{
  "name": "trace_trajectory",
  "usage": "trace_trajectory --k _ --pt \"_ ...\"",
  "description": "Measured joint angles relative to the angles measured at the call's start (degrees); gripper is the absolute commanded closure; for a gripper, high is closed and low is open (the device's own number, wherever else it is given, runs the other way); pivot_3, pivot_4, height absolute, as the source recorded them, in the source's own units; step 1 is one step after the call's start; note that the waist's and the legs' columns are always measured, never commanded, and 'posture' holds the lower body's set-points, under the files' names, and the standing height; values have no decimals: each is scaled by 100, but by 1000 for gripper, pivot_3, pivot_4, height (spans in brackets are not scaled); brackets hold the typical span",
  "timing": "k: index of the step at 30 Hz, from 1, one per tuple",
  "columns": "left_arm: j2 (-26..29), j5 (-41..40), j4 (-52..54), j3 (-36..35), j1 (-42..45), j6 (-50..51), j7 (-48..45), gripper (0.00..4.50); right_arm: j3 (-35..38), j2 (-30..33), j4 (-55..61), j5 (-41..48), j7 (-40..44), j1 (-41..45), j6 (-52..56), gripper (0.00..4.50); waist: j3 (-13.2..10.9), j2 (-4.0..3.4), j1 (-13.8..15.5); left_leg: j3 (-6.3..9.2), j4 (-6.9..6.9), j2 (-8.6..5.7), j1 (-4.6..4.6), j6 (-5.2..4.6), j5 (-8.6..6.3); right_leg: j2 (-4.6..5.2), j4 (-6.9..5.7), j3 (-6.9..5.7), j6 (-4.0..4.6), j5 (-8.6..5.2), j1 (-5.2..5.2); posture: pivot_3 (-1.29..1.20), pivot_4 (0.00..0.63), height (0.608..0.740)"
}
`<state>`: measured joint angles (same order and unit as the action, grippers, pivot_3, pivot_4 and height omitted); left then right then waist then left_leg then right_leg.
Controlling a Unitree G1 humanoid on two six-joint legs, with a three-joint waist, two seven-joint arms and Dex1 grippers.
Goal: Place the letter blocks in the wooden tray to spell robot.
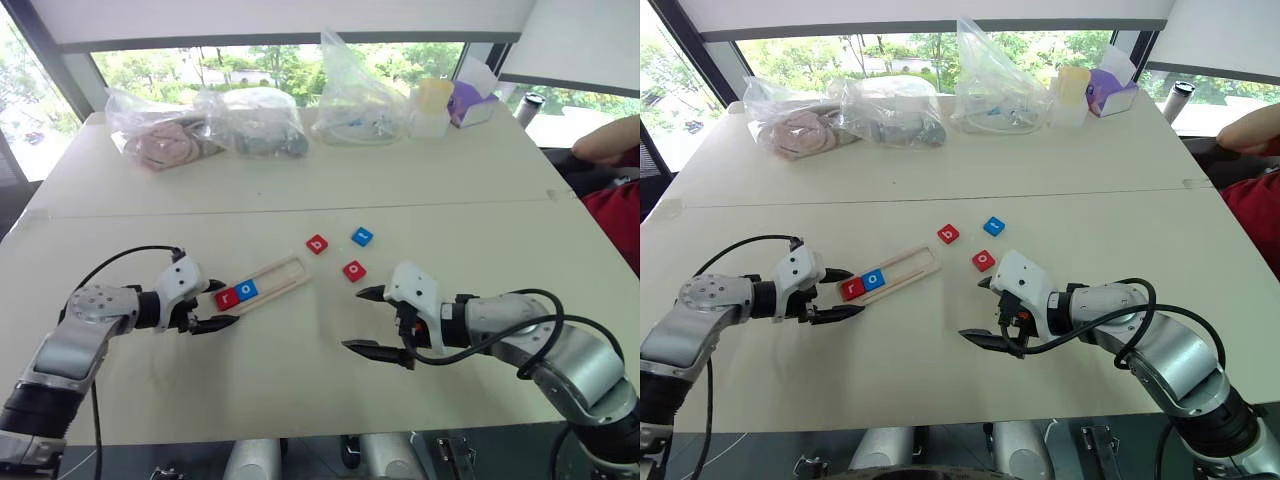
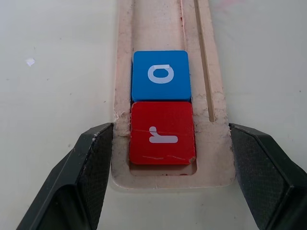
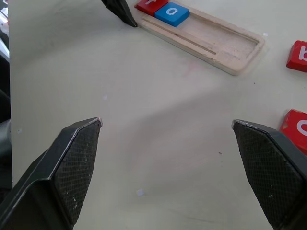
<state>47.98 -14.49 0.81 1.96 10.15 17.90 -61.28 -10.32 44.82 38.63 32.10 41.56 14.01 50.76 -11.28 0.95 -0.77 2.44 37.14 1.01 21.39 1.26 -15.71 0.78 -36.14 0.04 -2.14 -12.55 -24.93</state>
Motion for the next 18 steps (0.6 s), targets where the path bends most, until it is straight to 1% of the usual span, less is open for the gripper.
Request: trace_trajectory --k 4,11,14,18 --pt "9 56 -269 116 309 -122 -232 1373 2 2 -93 -54 0 -4 -7 0 -1 2 11 1 2 -2 3 0 0 -2 0 -1 0 0 -1 0 150 740" --pt "16 207 -1170 591 1754 -967 -1445 1373 12 -59 -325 -164 -23 29 -86 0 -2 11 4 -3 6 -5 11 0 0 -2 2 1 -1 2 -2 0 150 740" --pt "-254 362 -1635 971 2200 -1386 -1964 1373 33 -79 -410 -227 -99 18 -108 0 -2 11 9 -4 5 -5 10 -2 0 -5 0 2 -2 3 -2 0 150 740" --pt "-515 573 -2040 1313 2278 -1847 -2262 1373 145 -94 -398 -254 -250 -85 -91 0 -2 11 -12 -4 5 -3 9 -3 -1 -10 -2 7 -2 3 -4 0 150 740"
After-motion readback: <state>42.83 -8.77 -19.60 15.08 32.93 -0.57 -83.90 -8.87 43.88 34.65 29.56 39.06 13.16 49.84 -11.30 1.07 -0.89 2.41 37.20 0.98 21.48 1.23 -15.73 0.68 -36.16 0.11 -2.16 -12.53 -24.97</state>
